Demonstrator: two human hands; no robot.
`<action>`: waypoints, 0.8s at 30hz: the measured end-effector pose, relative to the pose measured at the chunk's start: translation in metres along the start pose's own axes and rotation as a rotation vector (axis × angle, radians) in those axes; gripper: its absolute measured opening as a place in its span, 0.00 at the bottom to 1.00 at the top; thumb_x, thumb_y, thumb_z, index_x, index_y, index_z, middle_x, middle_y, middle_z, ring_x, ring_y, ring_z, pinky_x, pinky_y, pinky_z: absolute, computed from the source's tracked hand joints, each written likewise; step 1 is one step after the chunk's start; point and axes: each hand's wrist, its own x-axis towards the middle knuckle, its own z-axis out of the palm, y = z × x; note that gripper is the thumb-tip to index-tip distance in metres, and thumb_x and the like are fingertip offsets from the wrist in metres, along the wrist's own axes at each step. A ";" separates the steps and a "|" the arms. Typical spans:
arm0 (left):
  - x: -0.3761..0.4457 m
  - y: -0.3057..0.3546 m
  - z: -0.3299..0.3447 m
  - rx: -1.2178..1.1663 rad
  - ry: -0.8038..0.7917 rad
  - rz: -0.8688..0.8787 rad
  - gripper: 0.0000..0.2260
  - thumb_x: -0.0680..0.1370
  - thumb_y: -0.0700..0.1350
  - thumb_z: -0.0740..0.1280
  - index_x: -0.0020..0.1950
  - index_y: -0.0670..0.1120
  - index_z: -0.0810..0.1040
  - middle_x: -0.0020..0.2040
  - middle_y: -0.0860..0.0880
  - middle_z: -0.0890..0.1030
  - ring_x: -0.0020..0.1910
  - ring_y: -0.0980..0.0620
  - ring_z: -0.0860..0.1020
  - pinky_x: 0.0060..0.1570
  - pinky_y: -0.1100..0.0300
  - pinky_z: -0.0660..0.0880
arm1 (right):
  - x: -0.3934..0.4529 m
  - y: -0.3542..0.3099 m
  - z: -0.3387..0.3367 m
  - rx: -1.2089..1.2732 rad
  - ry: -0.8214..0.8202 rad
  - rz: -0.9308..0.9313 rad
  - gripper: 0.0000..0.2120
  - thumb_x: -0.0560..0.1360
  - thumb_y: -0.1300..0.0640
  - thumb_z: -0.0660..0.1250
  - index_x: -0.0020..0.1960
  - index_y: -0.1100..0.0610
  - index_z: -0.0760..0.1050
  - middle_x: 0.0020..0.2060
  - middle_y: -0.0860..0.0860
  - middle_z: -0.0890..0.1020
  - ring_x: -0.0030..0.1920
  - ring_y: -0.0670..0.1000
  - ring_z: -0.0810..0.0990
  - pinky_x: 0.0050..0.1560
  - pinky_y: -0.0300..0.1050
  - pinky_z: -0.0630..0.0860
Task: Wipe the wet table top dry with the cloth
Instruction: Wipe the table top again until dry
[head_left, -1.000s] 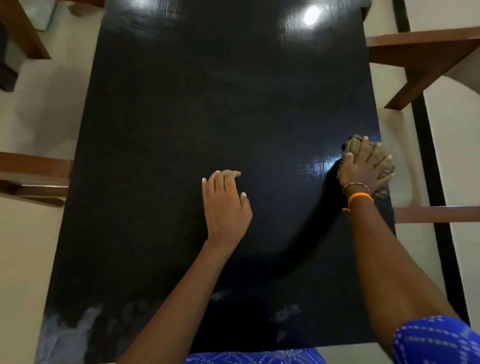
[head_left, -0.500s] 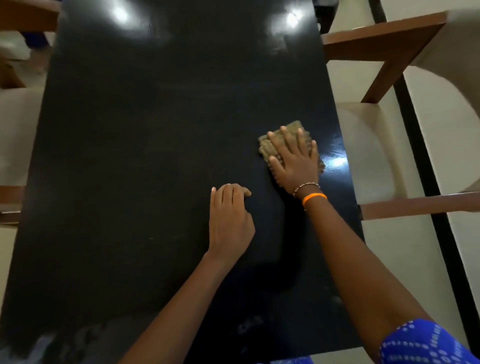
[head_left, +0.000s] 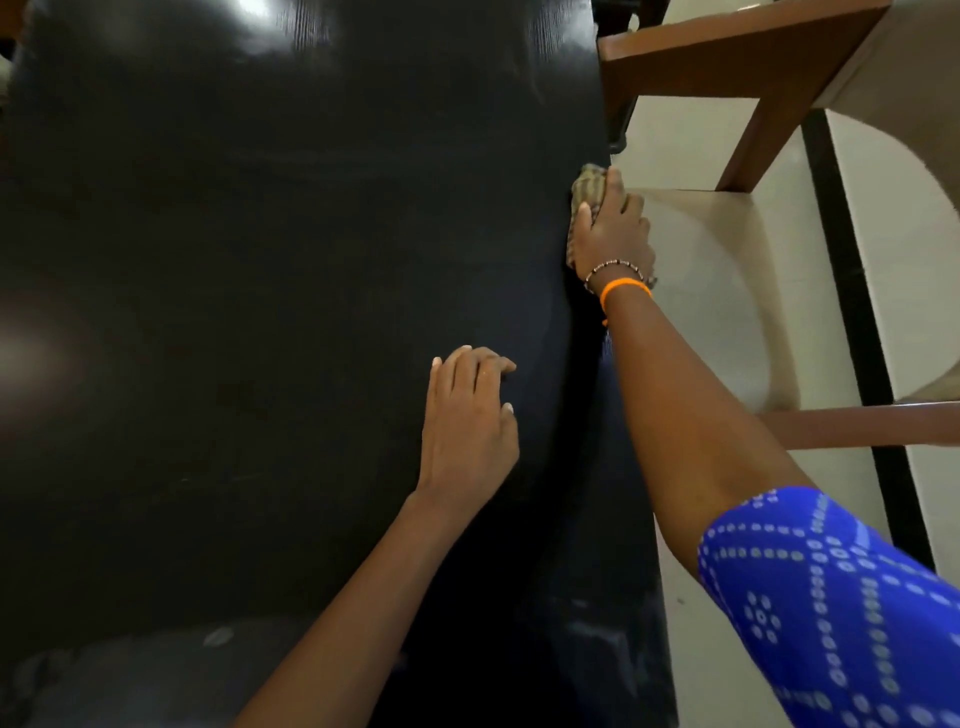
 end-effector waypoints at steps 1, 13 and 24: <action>-0.002 0.000 0.000 0.009 0.006 -0.016 0.17 0.73 0.41 0.66 0.61 0.48 0.70 0.62 0.49 0.71 0.69 0.50 0.64 0.73 0.51 0.53 | 0.002 -0.002 -0.001 0.003 -0.001 0.006 0.28 0.81 0.47 0.52 0.78 0.51 0.50 0.71 0.58 0.64 0.67 0.62 0.68 0.62 0.58 0.70; -0.050 0.012 0.007 0.010 -0.014 -0.001 0.19 0.73 0.41 0.66 0.63 0.47 0.69 0.62 0.48 0.72 0.68 0.49 0.66 0.72 0.49 0.58 | -0.101 0.034 0.002 -0.042 0.064 0.095 0.28 0.80 0.47 0.54 0.77 0.56 0.53 0.65 0.60 0.71 0.63 0.62 0.73 0.67 0.57 0.64; -0.098 0.009 0.011 0.020 -0.050 0.104 0.19 0.72 0.41 0.67 0.63 0.46 0.70 0.62 0.47 0.74 0.69 0.47 0.67 0.71 0.49 0.59 | -0.180 0.064 0.010 -0.155 0.072 0.082 0.29 0.80 0.48 0.54 0.77 0.57 0.53 0.65 0.61 0.71 0.64 0.62 0.71 0.71 0.56 0.58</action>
